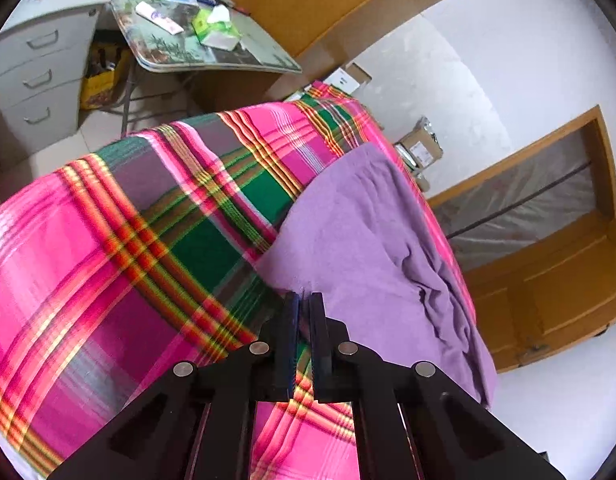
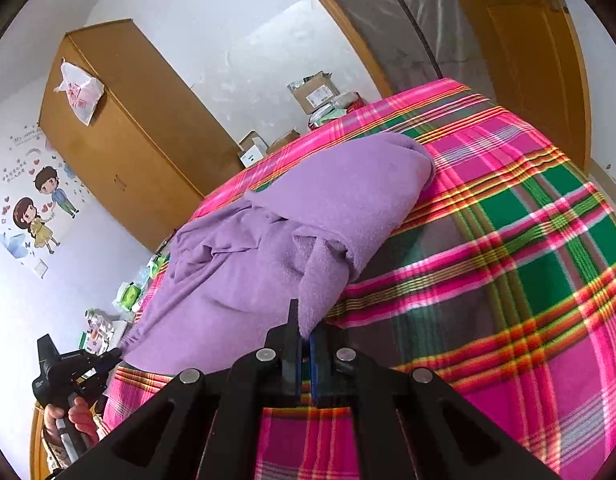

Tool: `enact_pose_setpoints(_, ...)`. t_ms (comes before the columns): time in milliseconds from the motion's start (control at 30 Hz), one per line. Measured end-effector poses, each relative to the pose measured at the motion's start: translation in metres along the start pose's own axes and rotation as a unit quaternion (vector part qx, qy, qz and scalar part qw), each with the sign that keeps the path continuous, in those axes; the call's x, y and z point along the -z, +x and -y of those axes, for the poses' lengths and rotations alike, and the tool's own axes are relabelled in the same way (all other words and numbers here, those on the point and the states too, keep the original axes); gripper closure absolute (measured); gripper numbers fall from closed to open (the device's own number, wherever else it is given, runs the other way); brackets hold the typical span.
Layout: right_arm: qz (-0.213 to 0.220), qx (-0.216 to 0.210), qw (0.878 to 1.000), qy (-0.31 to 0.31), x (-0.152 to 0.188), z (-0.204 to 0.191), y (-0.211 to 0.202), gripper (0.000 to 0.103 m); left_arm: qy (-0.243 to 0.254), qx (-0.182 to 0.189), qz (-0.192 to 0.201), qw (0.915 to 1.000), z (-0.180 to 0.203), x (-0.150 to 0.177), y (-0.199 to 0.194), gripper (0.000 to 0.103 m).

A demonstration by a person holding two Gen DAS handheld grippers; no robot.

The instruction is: Fold clothes

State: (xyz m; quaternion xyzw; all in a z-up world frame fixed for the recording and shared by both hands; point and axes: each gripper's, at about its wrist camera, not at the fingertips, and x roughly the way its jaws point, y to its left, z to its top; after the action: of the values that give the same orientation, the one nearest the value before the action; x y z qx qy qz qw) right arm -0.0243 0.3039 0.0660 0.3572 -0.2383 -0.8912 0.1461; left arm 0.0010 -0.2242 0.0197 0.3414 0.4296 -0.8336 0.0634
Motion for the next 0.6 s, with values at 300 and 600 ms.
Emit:
enact_pose_setpoints(300,0.001,0.008,1.000,-0.004,0.005,0.001,-0.008,0.101,0.004,-0.006,-0.003,1.0000,-0.012,0.013,-0.009,0.099)
enact_pose_setpoints(600,-0.010,0.037,0.999,-0.004,0.012,0.008,0.006,0.101,-0.026,0.017,-0.018,0.9993,-0.015,0.007,0.011,0.077)
